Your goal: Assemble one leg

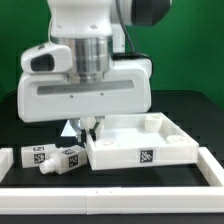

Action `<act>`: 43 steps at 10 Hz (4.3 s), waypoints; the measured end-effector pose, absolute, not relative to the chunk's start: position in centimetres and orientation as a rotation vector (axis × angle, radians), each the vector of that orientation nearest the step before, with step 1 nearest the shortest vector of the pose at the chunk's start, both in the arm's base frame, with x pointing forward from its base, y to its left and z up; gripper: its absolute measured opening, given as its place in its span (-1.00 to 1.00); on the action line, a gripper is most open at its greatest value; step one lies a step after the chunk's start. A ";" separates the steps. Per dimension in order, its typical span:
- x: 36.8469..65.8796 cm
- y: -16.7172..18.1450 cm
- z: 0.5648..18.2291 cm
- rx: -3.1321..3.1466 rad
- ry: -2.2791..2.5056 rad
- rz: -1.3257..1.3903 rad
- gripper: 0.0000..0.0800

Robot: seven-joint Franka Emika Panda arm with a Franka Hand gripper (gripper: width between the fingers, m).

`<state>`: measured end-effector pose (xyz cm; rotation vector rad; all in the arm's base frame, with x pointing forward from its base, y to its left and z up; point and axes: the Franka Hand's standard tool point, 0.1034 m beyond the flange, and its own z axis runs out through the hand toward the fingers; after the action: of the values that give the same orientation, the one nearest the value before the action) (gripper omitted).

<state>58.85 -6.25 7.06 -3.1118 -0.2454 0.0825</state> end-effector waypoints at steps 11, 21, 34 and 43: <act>59.0 -2.2 1.5 -3.120 0.131 0.154 -0.86; 55.9 -1.9 6.8 -3.083 0.147 0.201 0.46; 49.4 4.6 8.7 -3.103 -0.259 0.047 0.62; 45.3 1.6 6.8 -3.080 -0.359 0.074 0.62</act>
Offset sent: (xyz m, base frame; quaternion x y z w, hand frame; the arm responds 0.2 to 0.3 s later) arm 0.0000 0.0000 0.0000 0.0000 0.0000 0.0000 1.0000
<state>45.27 1.56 6.82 -3.0802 -0.3594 0.0736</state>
